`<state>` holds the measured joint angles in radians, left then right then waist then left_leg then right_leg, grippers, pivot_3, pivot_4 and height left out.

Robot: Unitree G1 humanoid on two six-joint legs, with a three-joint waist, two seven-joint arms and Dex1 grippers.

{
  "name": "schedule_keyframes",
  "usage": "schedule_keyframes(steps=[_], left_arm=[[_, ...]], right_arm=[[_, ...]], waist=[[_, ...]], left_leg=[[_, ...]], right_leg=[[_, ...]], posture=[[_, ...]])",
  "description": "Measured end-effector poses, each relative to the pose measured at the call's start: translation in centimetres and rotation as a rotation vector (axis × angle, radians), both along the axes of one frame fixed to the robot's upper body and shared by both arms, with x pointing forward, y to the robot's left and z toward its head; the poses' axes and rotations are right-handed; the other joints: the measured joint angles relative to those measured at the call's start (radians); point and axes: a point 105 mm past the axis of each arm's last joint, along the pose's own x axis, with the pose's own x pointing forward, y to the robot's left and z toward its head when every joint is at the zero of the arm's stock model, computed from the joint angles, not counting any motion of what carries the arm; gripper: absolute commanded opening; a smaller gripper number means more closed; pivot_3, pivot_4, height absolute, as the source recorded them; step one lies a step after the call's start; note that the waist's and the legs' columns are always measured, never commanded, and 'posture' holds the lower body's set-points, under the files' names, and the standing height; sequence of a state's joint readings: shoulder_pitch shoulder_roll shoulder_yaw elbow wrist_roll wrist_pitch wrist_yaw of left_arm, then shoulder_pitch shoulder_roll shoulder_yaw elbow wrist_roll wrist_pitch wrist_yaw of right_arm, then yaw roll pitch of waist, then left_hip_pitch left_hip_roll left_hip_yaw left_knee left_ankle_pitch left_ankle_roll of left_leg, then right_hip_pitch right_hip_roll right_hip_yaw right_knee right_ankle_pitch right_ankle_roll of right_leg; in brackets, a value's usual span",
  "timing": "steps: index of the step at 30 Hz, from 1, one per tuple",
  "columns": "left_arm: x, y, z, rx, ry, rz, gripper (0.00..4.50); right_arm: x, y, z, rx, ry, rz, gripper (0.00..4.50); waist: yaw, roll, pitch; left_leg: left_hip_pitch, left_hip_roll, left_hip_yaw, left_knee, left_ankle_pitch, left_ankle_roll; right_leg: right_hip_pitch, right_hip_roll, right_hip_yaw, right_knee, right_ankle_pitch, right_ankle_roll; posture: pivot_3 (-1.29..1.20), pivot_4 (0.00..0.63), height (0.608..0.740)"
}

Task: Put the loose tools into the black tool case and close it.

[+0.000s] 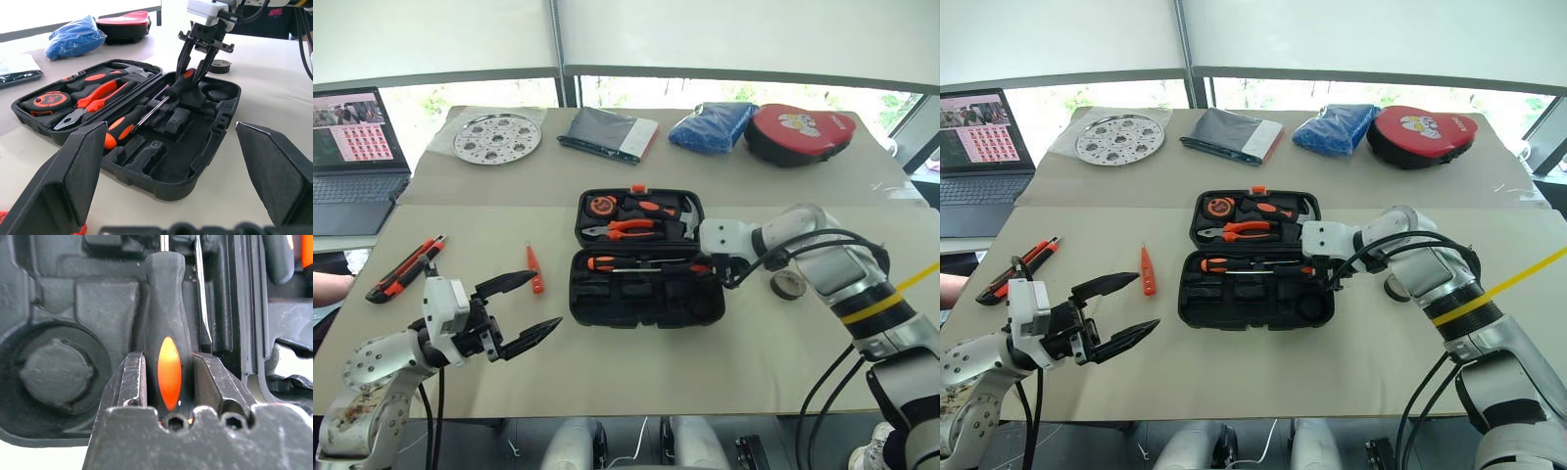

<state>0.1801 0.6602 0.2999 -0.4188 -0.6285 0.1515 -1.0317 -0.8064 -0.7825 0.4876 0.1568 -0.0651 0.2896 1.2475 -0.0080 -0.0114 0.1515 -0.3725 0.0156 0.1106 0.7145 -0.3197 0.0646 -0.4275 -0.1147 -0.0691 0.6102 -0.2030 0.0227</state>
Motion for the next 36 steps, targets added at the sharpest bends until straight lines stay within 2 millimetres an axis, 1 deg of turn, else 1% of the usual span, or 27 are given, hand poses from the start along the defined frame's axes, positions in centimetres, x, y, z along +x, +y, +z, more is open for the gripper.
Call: schedule_keyframes(steps=[4,6,7,8,9,11,13,15,16,17,18,19,21,23,25,26,27,32,34,36], left_arm=[[0.0,0.0,0.0,0.003,-0.005,-0.006,4.5],[0.1,0.2,-0.1,0.001,-0.006,-0.003,4.5],[0.1,0.2,-0.2,-0.001,-0.004,-0.001,4.5],[0.0,0.3,-0.3,-0.001,-0.001,0.0,4.5],[0.0,0.4,-0.5,0.001,0.002,0.003,4.5],[0.0,0.5,-0.7,0.002,0.001,0.01,4.5],[-0.1,0.5,-0.9,-0.003,0.003,0.015,4.5],[-0.2,0.6,-1.1,-0.004,0.0,0.022,4.5],[-0.1,0.7,-1.2,-0.002,0.001,0.024,4.5],[-0.1,0.8,-1.4,-0.003,0.005,0.03,4.5],[-0.1,0.9,-1.5,-0.004,0.006,0.033,4.5],[-0.1,0.9,-1.5,-0.006,0.002,0.033,4.5],[-0.1,0.8,-1.5,-0.006,-0.001,0.03,4.5],[-0.1,0.8,-1.6,-0.005,0.004,0.031,4.5],[-0.1,0.8,-1.7,-0.005,0.008,0.031,4.5],[0.0,0.8,-1.7,-0.005,0.008,0.031,4.5],[0.0,0.8,-1.7,-0.005,0.011,0.033,4.5],[0.1,1.1,-1.9,0.006,0.045,0.046,4.5],[0.2,1.1,-2.0,0.008,0.049,0.049,4.5],[0.2,1.1,-1.9,0.008,0.049,0.052,4.5]], right_arm=[[0.2,0.4,-0.2,0.007,0.012,0.001,1.04],[0.2,0.6,-0.2,0.018,0.018,-0.004,2.04],[0.3,0.5,-0.2,0.023,0.027,-0.013,2.29],[0.3,0.5,-0.1,0.025,0.027,-0.014,2.62],[0.3,0.5,0.0,0.031,0.024,-0.014,3.04],[0.3,0.6,0.4,0.055,0.022,-0.002,3.62],[0.0,0.6,1.2,0.113,0.039,0.02,3.62],[0.4,0.1,2.1,0.175,0.028,0.025,3.62],[0.6,-0.2,2.6,0.208,0.018,0.02,3.35],[0.8,-0.3,3.3,0.281,0.012,0.012,3.06],[0.9,-0.2,3.9,0.34,0.008,0.014,2.86],[0.8,0.3,4.7,0.418,0.005,0.032,2.5],[0.5,1.0,5.4,0.504,0.01,0.065,1.9],[0.2,1.9,5.1,0.579,0.022,0.082,1.12],[-0.1,2.9,3.4,0.617,0.056,0.074,0.4],[-0.2,3.1,2.8,0.613,0.065,0.071,0.14],[-0.2,3.3,2.1,0.606,0.068,0.063,0.06],[-0.3,3.8,0.1,0.562,0.059,0.049,0.06],[-0.5,4.0,-1.1,0.539,0.076,0.04,0.06],[-0.5,4.2,-1.4,0.533,0.073,0.04,0.06]], waist=[[-0.004,0.0,0.0],[-0.004,0.0,0.0],[-0.004,0.0,0.0],[-0.004,0.0,0.0],[-0.003,0.0,0.0],[-0.004,0.0,0.0],[-0.004,0.0,0.0],[-0.004,0.0,0.0],[-0.003,0.0,0.0],[-0.004,0.0,0.0],[-0.005,0.0,0.0],[-0.005,0.0,0.0],[-0.007,0.0,0.0],[-0.007,0.0,0.0],[-0.007,0.001,0.0],[-0.007,0.001,0.0],[-0.006,0.001,0.001],[-0.006,0.001,0.001],[-0.007,0.001,0.001],[-0.007,0.001,0.001]], left_leg=[[0.0,0.0,0.0,0.0,0.0,0.0],[0.0,0.0,0.0,0.0,0.0,0.0],[0.0,0.0,0.0,0.0,0.0,0.0],[0.0,0.0,0.0,0.0,0.0,0.0],[0.0,0.0,0.0,0.0,0.0,0.0],[0.0,0.0,0.0,0.0,0.0,0.0],[0.0,0.0,0.0,-0.001,0.0,0.0],[0.0,0.0,0.0,0.0,0.0,0.0],[0.0,0.0,0.0,0.0,0.0,0.0],[0.0,0.0,0.0,0.0,0.0,0.0],[0.0,0.0,0.0,0.0,0.0,0.0],[0.0,0.0,0.0,-0.001,0.0,0.0],[0.001,0.001,0.0,-0.001,0.0,0.0],[0.001,0.001,0.0,-0.001,0.0,0.0],[0.001,0.001,0.0,-0.001,0.0,0.0],[0.001,0.0,0.001,-0.001,0.0,0.0],[0.001,0.0,0.0,-0.001,0.0,0.0],[0.001,0.0,0.0,-0.001,0.0,0.0],[0.001,0.0,0.0,-0.001,0.0,0.0],[0.001,0.0,0.001,-0.001,0.0,0.0]], right_leg=[[0.0,0.0,0.0,0.0,0.0,0.0],[0.0,0.0,0.0,0.0,0.0,0.0],[0.0,0.0,0.0,0.0,0.0,0.0],[0.0,0.0,0.0,0.0,0.0,0.0],[0.0,0.0,0.0,0.0,0.0,0.0],[0.0,0.0,0.0,0.0,0.0,0.0],[0.0,0.0,0.0,-0.001,0.0,0.0],[0.0,0.0,0.0,-0.001,0.0,0.0],[0.0,0.0,0.0,0.0,0.0,0.0],[0.0,0.0,0.0,0.0,0.0,0.0],[0.0,0.0,0.0,0.0,0.0,0.0],[0.0,0.0,0.0,0.0,0.0,0.0],[0.0,0.0,0.0,0.0,0.0,0.0],[0.0,0.0,0.0,0.001,0.0,0.0],[0.0,0.0,0.0,0.001,0.0,0.0],[0.0,-0.001,0.0,0.001,0.0,0.0],[0.0,-0.001,0.0,0.001,0.0,0.0],[0.0,-0.001,0.0,0.001,0.0,0.0],[0.0,-0.001,0.0,0.001,0.0,0.0],[0.0,-0.001,0.0,0.001,0.0,0.0]], posture=[[0.0,0.15,0.74],[0.0,0.15,0.74],[0.0,0.15,0.74],[0.0,0.15,0.74],[0.0,0.15,0.74],[0.0,0.15,0.74],[0.0,0.15,0.74],[0.0,0.15,0.74],[0.0,0.15,0.74],[0.0,0.15,0.74],[0.0,0.15,0.74],[0.0,0.15,0.74],[0.0,0.15,0.74],[0.0,0.15,0.74],[0.0,0.15,0.74],[0.0,0.15,0.74],[0.0,0.15,0.74],[0.0,0.15,0.74],[0.0,0.15,0.74],[0.0,0.15,0.74]])
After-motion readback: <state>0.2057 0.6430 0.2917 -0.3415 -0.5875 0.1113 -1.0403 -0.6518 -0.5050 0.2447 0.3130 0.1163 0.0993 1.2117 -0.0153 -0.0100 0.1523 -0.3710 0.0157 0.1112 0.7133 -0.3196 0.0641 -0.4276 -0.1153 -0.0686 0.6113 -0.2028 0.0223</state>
